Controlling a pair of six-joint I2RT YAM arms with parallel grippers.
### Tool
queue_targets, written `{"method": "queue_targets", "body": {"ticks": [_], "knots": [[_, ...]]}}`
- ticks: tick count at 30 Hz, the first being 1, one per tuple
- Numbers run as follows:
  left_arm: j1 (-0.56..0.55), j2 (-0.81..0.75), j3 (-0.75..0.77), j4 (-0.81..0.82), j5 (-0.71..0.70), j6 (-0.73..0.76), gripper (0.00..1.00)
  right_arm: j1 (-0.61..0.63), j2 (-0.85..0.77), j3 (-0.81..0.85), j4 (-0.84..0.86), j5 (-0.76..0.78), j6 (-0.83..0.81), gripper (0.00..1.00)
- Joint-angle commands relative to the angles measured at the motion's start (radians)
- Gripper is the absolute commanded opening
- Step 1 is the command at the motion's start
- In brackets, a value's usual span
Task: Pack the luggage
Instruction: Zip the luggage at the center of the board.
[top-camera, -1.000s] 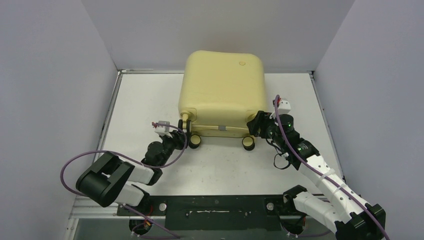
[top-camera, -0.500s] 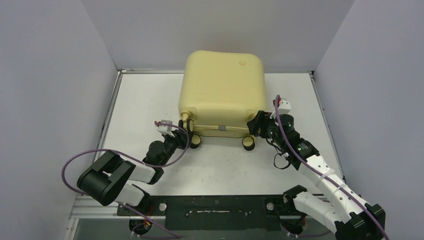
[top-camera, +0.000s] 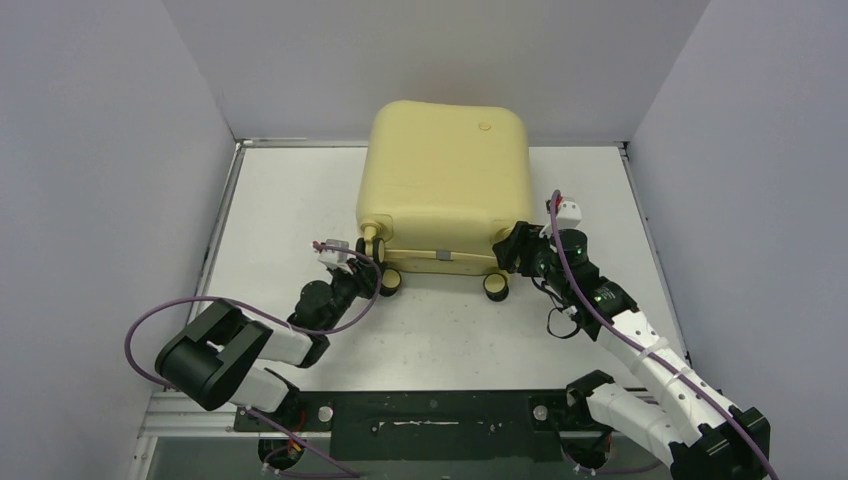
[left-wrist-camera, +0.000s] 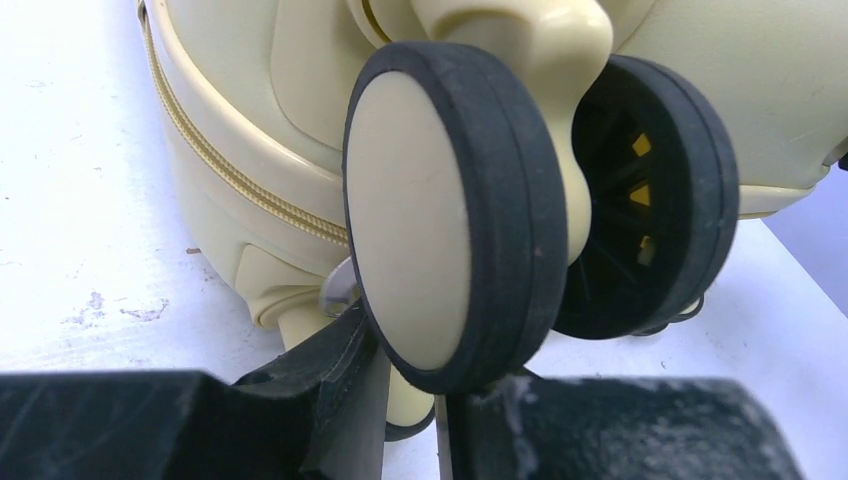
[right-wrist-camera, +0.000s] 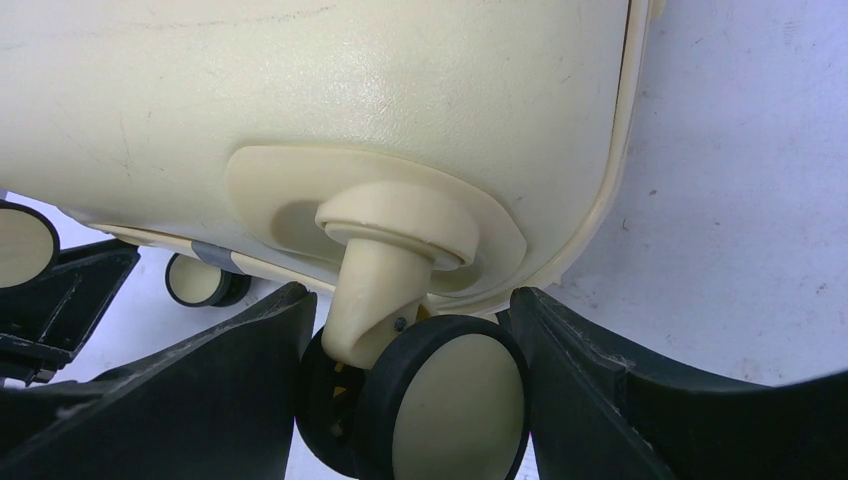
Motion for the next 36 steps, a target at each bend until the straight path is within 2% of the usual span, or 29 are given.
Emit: {"method": "queue_targets", "body": {"ticks": [1, 12, 22, 28, 36], "knots": [[0.001, 0.009, 0.062, 0.042, -0.006, 0.010, 0.17, 0.004, -0.021, 0.016, 0.109, -0.029, 0.026, 0.00], [0.002, 0.013, 0.067, 0.035, -0.004, 0.016, 0.00, 0.005, -0.018, 0.014, 0.111, -0.037, 0.031, 0.00], [0.000, 0.072, 0.077, 0.095, 0.025, -0.007, 0.00, 0.006, -0.032, -0.004, 0.111, -0.030, 0.027, 0.00], [-0.003, 0.032, 0.085, 0.017, 0.019, 0.006, 0.00, 0.006, -0.028, 0.000, 0.107, -0.027, 0.030, 0.00], [-0.006, -0.030, 0.033, 0.009, -0.008, 0.064, 0.00, 0.005, -0.025, -0.002, 0.104, -0.024, 0.030, 0.00]]}}
